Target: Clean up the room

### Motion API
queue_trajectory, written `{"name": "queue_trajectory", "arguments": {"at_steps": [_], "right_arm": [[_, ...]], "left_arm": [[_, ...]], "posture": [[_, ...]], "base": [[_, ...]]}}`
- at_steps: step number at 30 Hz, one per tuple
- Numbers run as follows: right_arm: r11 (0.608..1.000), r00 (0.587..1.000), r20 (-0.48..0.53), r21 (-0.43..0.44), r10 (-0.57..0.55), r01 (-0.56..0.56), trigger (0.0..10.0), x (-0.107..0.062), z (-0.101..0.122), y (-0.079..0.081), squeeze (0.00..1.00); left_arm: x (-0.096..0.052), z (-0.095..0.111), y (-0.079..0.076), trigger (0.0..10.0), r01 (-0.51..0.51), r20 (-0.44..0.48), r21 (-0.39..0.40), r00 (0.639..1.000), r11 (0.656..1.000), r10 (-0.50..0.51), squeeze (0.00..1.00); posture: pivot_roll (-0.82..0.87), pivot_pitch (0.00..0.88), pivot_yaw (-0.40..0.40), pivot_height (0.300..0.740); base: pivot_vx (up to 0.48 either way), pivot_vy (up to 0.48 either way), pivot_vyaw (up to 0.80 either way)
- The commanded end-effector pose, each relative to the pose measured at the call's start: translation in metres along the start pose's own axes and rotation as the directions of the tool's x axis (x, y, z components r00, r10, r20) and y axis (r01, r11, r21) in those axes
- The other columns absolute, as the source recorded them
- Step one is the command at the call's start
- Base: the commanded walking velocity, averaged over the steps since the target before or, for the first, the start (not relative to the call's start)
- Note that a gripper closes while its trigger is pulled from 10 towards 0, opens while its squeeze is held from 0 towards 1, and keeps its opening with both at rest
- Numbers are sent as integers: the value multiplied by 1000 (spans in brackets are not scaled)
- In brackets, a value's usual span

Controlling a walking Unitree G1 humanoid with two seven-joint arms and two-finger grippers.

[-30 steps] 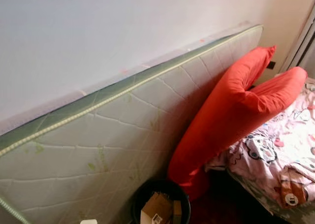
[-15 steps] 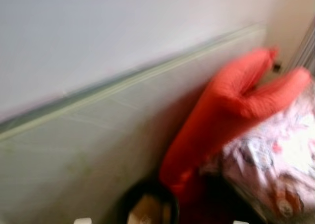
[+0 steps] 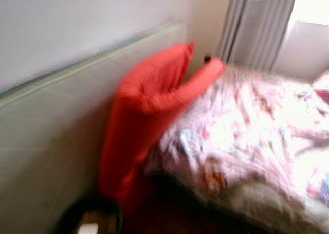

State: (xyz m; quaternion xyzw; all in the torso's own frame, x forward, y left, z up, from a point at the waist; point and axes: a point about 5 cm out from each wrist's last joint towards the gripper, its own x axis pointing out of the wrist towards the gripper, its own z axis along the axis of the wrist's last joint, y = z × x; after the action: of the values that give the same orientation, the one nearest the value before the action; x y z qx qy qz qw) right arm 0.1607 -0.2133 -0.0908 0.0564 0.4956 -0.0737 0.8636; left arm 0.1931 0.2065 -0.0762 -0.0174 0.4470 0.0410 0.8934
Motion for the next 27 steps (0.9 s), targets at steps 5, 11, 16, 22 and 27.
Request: {"name": "queue_trajectory", "arguments": {"at_steps": [5, 11, 16, 22, 27], "right_arm": [[1000, 1000, 10, 21, 13, -14, 10000, 1, 0, 6, 0], [1000, 1000, 12, 22, 11, -11, 10000, 1, 0, 6, 0], [1000, 1000, 14, 23, 9, -9, 10000, 1, 0, 7, 0], [1000, 1000, 14, 25, 10, -10, 10000, 1, -1, 7, 0], [1000, 1000, 15, 29, 10, -10, 10000, 1, -1, 8, 0]], "left_arm": [[-2, -6, 14, 10000, -33, -32, 6, 999, 999, 33, 0], [-2, -6, 14, 10000, -31, -32, 10, 999, 999, 31, 0], [-3, -6, 14, 10000, -26, -36, 18, 999, 999, 27, 0], [-3, -6, 15, 10000, -25, -36, 23, 999, 999, 26, 0], [-3, -7, 15, 10000, -22, -38, 31, 999, 999, 23, 0]], "posture": [[9, 0, -4, 740], [2, 0, -4, 740], [-8, 0, 4, 740], [-11, 0, 8, 740], [-14, 0, 11, 740]], "base": [[0, -472, 0], [0, -472, 0], [0, -472, 0], [0, -472, 0], [0, -472, 0]]}}
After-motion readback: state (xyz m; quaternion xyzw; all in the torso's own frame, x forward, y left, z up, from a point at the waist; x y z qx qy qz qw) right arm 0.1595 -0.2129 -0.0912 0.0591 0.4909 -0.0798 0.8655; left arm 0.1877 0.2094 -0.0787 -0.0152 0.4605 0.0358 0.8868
